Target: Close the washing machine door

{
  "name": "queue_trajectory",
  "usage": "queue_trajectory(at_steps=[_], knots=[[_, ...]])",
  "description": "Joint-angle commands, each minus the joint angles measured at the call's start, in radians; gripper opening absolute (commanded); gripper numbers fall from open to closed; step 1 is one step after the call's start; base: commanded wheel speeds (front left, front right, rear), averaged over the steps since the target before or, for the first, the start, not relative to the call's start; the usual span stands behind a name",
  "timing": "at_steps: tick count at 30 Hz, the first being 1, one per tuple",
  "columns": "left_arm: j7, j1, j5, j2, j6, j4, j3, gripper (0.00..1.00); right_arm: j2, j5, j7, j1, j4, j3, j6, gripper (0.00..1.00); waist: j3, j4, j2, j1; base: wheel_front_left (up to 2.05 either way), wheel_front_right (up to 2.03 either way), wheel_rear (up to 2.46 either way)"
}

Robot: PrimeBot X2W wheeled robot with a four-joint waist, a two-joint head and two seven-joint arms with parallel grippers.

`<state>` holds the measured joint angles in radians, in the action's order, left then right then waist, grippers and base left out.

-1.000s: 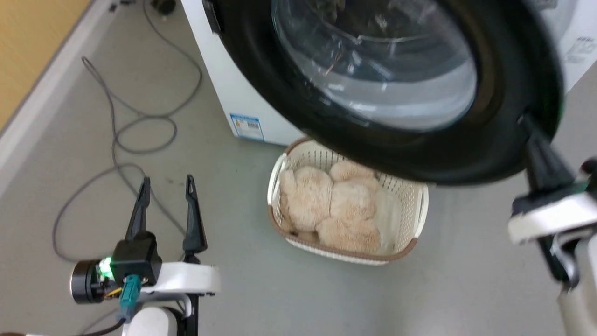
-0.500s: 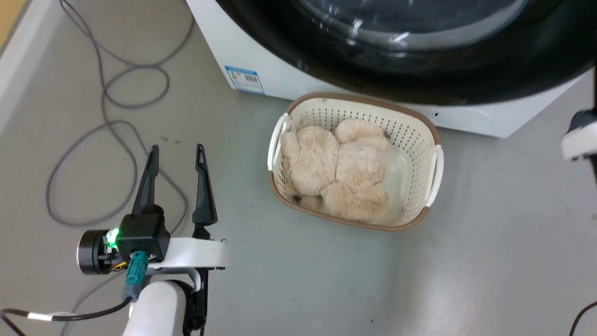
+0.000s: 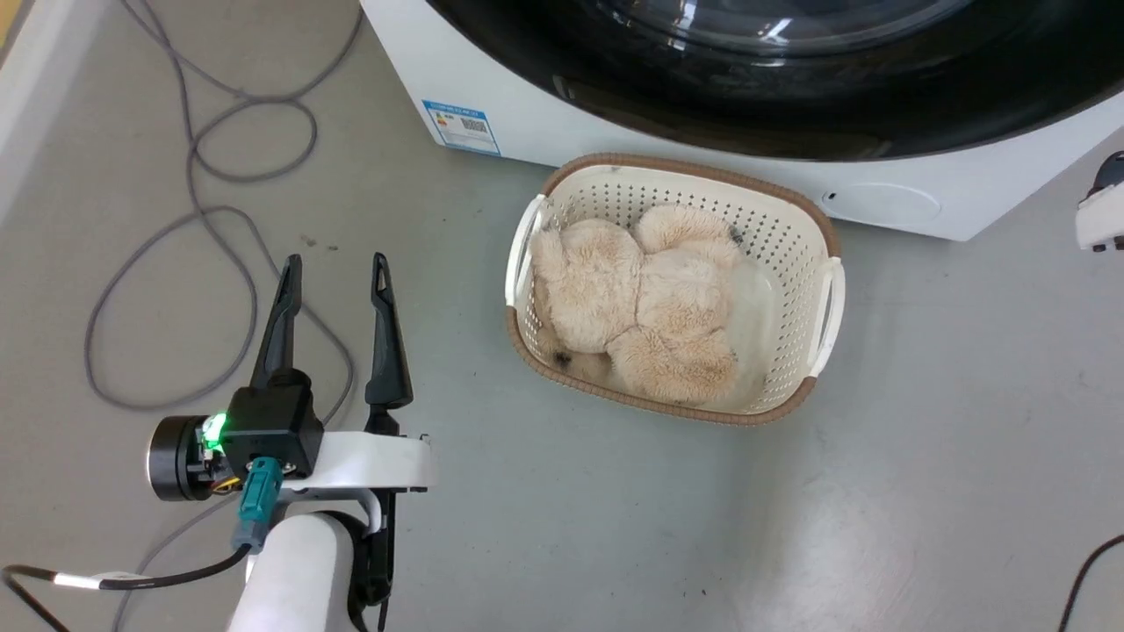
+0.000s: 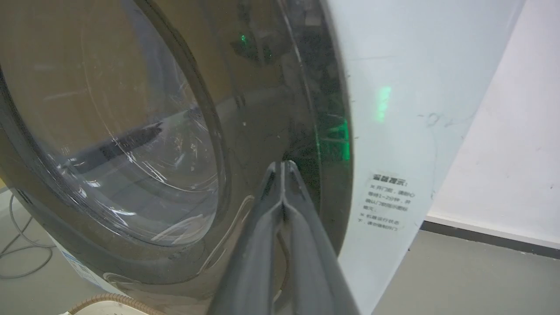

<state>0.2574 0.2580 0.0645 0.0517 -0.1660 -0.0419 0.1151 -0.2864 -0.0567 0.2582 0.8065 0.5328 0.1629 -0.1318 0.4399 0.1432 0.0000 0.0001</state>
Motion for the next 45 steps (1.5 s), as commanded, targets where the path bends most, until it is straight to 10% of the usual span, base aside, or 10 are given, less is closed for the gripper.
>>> queue_trajectory(at_steps=[1,12,27,32,33,34,45], knots=[[0.004,0.008,0.000,-0.001,-0.008,-0.005,-0.004,1.00,0.005,0.012,0.004,-0.001,-0.005,0.010,0.001,0.00,-0.014,-0.008,0.0000,-0.0001,0.00,0.00,0.00],[0.004,-0.067,-0.024,0.011,0.001,-0.020,-0.051,1.00,0.078,0.033,0.004,-0.210,-0.454,0.028,0.001,0.00,-0.171,-0.108,0.0000,-0.0001,0.00,0.00,0.00],[0.004,-0.180,-0.035,0.016,0.012,-0.025,-0.062,1.00,0.181,-0.017,0.004,-0.543,-0.454,-0.062,0.001,0.00,-0.332,-0.201,0.0000,-0.0001,0.00,0.00,0.00],[0.004,-0.223,-0.035,0.015,0.019,-0.021,-0.057,1.00,0.212,-0.057,0.004,-0.646,-0.427,-0.060,0.001,0.53,-0.378,-0.222,0.0000,-0.0001,0.00,0.00,0.00],[0.004,-0.232,-0.036,0.015,0.020,-0.021,-0.056,1.00,0.215,-0.061,0.004,-0.664,-0.420,-0.064,0.001,0.94,-0.386,-0.225,0.0000,-0.0001,0.00,0.00,0.00],[0.004,-0.240,-0.037,0.015,0.021,-0.022,-0.055,1.00,0.219,-0.065,0.004,-0.680,-0.415,-0.065,0.001,1.00,-0.394,-0.229,0.0000,-0.0001,0.00,0.00,0.00],[0.004,-0.298,-0.041,0.015,0.026,-0.034,-0.051,1.00,0.235,-0.048,0.004,-0.810,-0.401,-0.089,0.001,1.00,-0.442,-0.260,0.0000,-0.0001,0.00,0.00,0.00]])
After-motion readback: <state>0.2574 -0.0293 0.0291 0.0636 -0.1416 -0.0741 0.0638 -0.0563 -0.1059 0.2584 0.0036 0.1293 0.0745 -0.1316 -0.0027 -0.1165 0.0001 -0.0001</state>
